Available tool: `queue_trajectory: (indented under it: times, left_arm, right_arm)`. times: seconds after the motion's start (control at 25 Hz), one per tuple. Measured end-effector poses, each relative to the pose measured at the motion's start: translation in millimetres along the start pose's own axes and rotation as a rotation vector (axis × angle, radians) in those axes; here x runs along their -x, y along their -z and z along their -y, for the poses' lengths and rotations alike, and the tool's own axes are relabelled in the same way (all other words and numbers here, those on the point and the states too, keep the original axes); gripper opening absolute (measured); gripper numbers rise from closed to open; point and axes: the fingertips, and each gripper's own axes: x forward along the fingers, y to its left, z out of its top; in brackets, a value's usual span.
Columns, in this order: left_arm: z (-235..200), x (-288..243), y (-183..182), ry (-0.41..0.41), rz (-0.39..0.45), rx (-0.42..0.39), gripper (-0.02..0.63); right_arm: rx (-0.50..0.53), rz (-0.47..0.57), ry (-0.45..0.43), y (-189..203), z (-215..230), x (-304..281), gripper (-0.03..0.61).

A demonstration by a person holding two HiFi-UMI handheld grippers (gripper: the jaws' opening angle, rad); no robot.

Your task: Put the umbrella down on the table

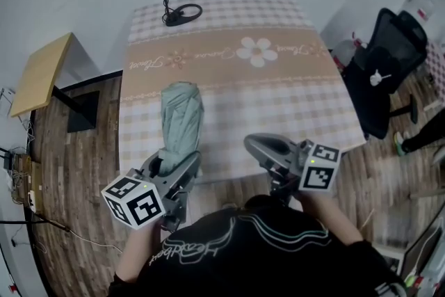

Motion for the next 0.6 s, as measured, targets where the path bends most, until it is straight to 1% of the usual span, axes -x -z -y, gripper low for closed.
queue_trajectory:
  times: [0.12, 0.32, 0.6]
  left_arm:
    - [-4, -1, -3, -0.003, -0.003, -0.006, 0.265]
    - [-6, -7, -4, -0.001, -0.009, 0.009, 0.265]
    - [-17, -15, -10, -0.051, -0.009, -0.007, 0.265]
  right_arm:
    - [-0.004, -0.002, 0.007, 1, 2, -1, 0.012]
    - [-0.02, -0.005, 0.014, 0, 10, 0, 0.012]
    - [-0.014, 0.002, 0.002, -15, 22, -3, 0.012]
